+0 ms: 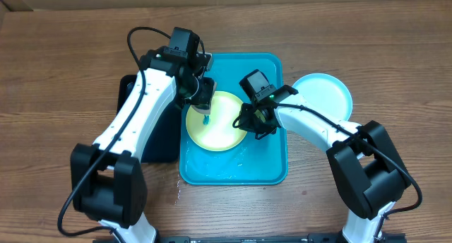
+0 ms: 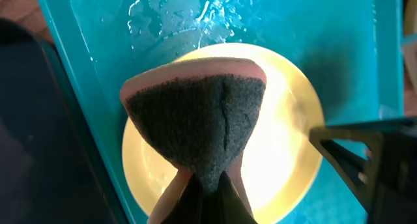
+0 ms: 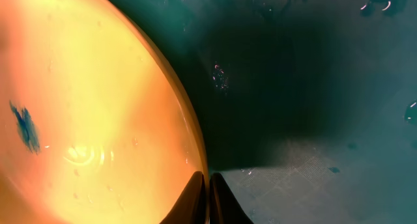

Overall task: Clean dirty plates on tray and stack at the side
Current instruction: 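Lift the sponge with the left gripper and carry it over the yellow plate, then scrub the yellow plate with the sponge while the right gripper pins its rim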

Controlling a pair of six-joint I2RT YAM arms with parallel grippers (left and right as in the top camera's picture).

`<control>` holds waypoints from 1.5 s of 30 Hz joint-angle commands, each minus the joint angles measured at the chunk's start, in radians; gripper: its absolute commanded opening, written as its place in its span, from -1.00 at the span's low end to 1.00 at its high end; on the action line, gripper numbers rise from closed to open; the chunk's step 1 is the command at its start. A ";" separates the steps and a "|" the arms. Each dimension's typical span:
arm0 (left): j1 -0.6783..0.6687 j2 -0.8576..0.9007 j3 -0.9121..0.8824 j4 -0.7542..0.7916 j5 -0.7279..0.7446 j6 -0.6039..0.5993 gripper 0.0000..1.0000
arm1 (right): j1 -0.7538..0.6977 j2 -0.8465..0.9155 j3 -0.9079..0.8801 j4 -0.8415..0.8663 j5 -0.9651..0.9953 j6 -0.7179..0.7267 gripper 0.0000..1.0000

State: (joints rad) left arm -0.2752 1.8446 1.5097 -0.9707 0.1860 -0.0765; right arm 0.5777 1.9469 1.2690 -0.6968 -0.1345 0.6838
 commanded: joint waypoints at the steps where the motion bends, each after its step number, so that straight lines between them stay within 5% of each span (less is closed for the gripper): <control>1: -0.006 0.037 -0.004 0.013 -0.010 -0.019 -0.92 | 0.008 0.000 -0.005 0.000 -0.006 0.002 -0.79; 4: -0.006 0.052 -0.004 0.011 -0.010 -0.037 -0.92 | 0.008 0.000 -0.005 0.000 -0.006 0.002 -0.58; 8: -0.008 0.060 -0.004 -0.001 -0.009 -0.044 -0.91 | 0.008 0.000 -0.005 0.000 -0.006 0.002 -0.55; 28: -0.008 0.065 -0.017 -0.064 -0.011 -0.044 -0.92 | 0.008 0.000 -0.005 0.010 0.002 0.001 -0.92; 45: -0.008 0.065 -0.349 0.290 -0.013 -0.136 -0.91 | 0.008 0.000 -0.005 0.008 0.002 0.001 -0.92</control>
State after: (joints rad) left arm -0.2752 1.9038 1.2247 -0.7280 0.1795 -0.1574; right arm 0.5785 1.9469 1.2690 -0.6907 -0.1337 0.6842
